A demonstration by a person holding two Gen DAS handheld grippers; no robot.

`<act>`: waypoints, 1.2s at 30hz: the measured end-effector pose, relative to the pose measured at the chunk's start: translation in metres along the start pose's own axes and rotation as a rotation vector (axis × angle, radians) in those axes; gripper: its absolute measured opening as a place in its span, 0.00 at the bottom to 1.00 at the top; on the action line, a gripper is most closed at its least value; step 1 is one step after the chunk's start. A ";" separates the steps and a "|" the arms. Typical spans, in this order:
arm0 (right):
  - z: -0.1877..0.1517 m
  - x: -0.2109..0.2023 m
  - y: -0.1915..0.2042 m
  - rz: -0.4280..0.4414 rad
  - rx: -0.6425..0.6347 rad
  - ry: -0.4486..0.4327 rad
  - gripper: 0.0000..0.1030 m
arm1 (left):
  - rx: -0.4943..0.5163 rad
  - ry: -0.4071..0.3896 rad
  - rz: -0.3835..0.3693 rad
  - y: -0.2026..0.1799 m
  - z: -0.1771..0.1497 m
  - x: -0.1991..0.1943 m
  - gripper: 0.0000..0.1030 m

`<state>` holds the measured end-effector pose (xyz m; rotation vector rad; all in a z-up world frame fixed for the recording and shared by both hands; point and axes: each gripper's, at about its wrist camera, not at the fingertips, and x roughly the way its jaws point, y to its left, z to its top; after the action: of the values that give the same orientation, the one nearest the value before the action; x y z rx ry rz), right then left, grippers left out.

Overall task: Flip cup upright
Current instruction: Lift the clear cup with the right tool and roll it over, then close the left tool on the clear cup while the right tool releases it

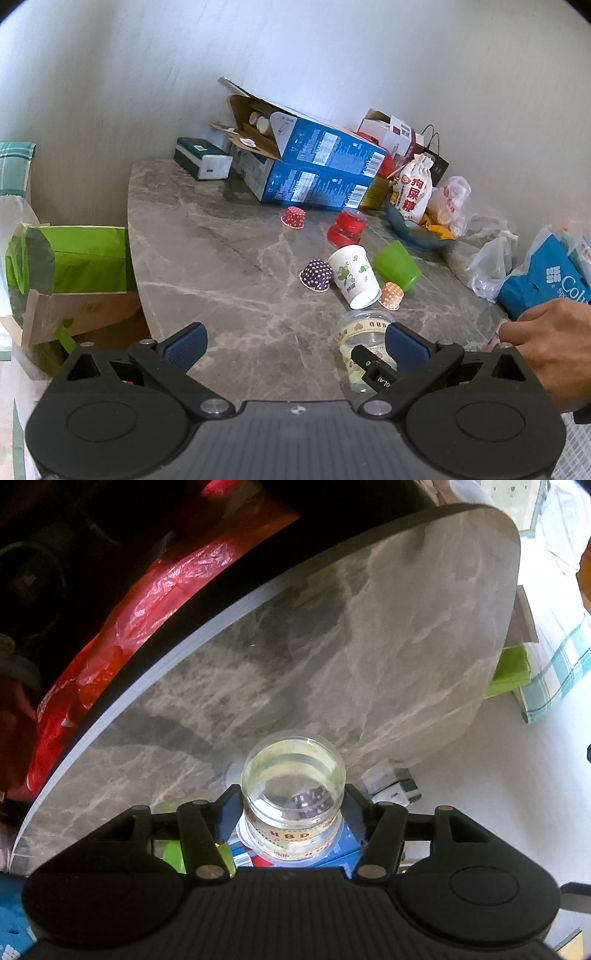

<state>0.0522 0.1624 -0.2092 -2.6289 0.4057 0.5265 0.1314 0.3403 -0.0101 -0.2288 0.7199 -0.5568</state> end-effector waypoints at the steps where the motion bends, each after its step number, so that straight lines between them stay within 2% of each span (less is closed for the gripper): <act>1: 0.001 0.000 0.000 -0.007 0.002 0.000 0.64 | 0.001 0.001 0.000 0.000 0.000 0.000 1.00; 8: 0.003 -0.009 0.003 -0.017 0.046 -0.015 0.73 | 0.009 0.064 -0.009 -0.004 0.001 0.016 1.00; 11: -0.004 -0.022 0.003 -0.049 0.109 -0.031 0.85 | 0.030 0.107 -0.007 -0.014 0.007 0.027 1.00; 12: -0.007 -0.027 0.006 -0.065 0.142 -0.036 0.94 | 0.045 0.125 -0.002 -0.019 0.011 0.032 1.00; 13: -0.010 -0.032 0.009 -0.083 0.182 -0.043 0.99 | 0.057 0.146 -0.002 -0.024 0.014 0.038 1.00; 18: -0.034 -0.060 0.021 -0.089 0.538 -0.087 0.99 | 0.090 0.223 0.028 -0.049 0.026 0.072 1.00; 21: -0.061 -0.070 0.025 -0.017 0.917 -0.133 0.99 | 0.093 0.270 0.037 -0.064 0.026 0.090 1.00; 24: -0.100 -0.080 0.035 0.068 1.386 -0.243 0.99 | 0.127 0.293 0.071 -0.081 0.024 0.106 1.00; 27: -0.139 -0.080 0.056 0.193 1.904 -0.391 0.99 | 0.150 0.305 0.109 -0.092 0.017 0.120 1.00; 31: -0.179 -0.083 0.101 0.290 2.580 -0.605 0.99 | 0.132 0.316 0.143 -0.097 0.013 0.132 1.00; 32: -0.184 -0.085 0.114 0.295 2.727 -0.651 0.99 | 0.128 0.313 0.145 -0.099 0.012 0.134 1.00; 33: -0.187 -0.087 0.125 0.258 2.832 -0.681 0.99 | 0.133 0.313 0.149 -0.102 0.011 0.136 1.00; 35: -0.188 -0.095 0.138 0.159 2.948 -0.686 0.99 | 0.145 0.323 0.156 -0.108 0.008 0.141 1.00; 36: -0.187 -0.095 0.143 0.141 2.982 -0.684 0.99 | 0.152 0.339 0.160 -0.111 0.007 0.144 1.00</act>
<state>-0.0277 -0.0287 -0.0618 0.4455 0.3787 0.1754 0.1804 0.1682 -0.0434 0.0677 1.0098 -0.4994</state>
